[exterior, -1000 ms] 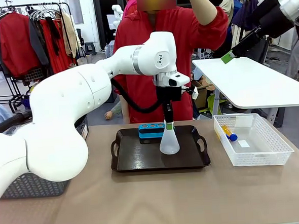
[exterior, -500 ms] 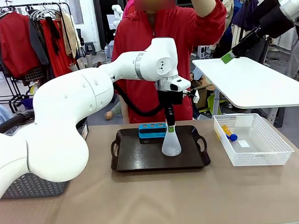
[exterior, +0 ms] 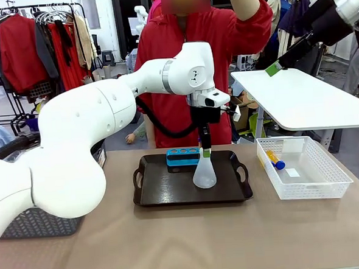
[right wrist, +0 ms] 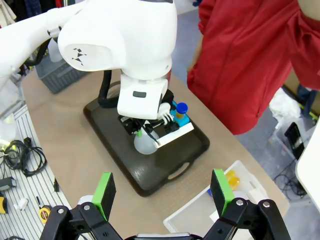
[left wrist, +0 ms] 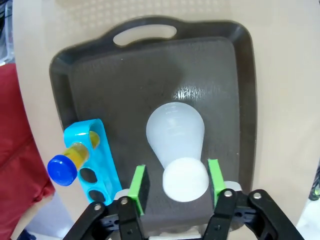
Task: Prepare the laboratory tools.
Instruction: Pick up one Small flask and place it on the Handle tray, then pick up one Large Measuring Cup and place it on the Handle tray.
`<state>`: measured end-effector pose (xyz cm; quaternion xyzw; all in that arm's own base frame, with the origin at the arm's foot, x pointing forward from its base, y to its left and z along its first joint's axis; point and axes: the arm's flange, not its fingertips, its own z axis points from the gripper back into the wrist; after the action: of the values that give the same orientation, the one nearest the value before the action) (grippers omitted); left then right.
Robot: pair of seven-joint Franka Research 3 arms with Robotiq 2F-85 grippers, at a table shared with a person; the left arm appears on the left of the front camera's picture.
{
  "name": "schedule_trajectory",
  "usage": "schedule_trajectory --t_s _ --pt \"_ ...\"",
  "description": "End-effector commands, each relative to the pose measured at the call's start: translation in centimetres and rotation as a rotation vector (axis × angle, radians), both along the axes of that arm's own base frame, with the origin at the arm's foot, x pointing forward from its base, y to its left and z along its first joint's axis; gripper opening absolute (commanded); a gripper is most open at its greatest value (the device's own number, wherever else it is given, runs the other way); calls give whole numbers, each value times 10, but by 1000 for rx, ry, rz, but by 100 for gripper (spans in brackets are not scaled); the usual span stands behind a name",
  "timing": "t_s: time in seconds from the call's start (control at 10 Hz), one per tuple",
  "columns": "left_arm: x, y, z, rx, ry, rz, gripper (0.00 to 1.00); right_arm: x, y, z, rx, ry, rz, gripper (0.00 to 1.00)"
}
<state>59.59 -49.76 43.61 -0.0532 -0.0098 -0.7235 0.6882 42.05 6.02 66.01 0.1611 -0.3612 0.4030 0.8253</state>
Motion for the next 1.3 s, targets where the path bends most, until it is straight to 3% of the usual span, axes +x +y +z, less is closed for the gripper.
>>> schedule_trajectory --t_s 0.0,0.7,0.9,1.2 --pt "31 -27 24 2 -15 -6 100 1 -1 0 16 -1 12 100" --pt "7 -9 72 -26 -43 46 100 1 -1 0 16 -1 12 100" --pt "-12 8 92 -52 -31 96 100 1 -1 0 16 -1 12 100" --pt "-48 41 134 -63 -92 199 100 1 -1 0 16 -1 12 100"
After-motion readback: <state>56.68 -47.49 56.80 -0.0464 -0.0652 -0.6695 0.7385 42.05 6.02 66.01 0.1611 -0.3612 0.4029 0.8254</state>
